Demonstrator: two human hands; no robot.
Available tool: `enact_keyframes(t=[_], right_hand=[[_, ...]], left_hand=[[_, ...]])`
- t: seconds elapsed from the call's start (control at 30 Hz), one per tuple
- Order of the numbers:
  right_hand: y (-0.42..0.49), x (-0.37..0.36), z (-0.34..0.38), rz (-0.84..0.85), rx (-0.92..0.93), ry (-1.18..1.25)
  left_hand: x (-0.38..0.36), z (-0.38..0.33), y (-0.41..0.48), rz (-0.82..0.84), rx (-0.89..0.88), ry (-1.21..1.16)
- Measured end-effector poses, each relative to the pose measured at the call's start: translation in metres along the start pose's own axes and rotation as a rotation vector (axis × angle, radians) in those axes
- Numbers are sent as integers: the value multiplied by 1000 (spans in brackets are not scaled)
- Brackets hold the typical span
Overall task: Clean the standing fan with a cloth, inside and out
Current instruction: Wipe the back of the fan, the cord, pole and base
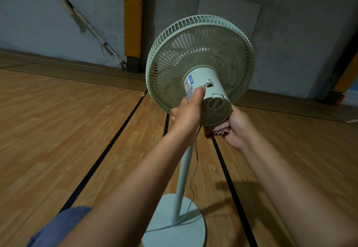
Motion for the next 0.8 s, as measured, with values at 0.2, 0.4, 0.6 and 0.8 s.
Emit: enact_keyframes(t=[0.2, 0.4, 0.6, 0.8], right_hand=[[-4, -1, -5, 37, -92, -29], [-3, 1, 7, -99, 15, -91], [-1, -4, -4, -67, -50, -31], [-8, -3, -9, 38, -161, -86]], left_hand=[[-4, 3, 0, 49, 46, -50], [-1, 3, 4, 56, 27, -52], [4, 2, 7, 25, 17, 6], [4, -1, 4, 15, 4, 53]])
Point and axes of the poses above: each hand's wrist, its own y-axis towards the middle knuckle, its own x-axis out of the back of the hand, z = x × y, the point moved 10 cm from there along y, towards the middle knuckle, and after that the axes turned 12 degrees about -x, right-handed, at the moved point
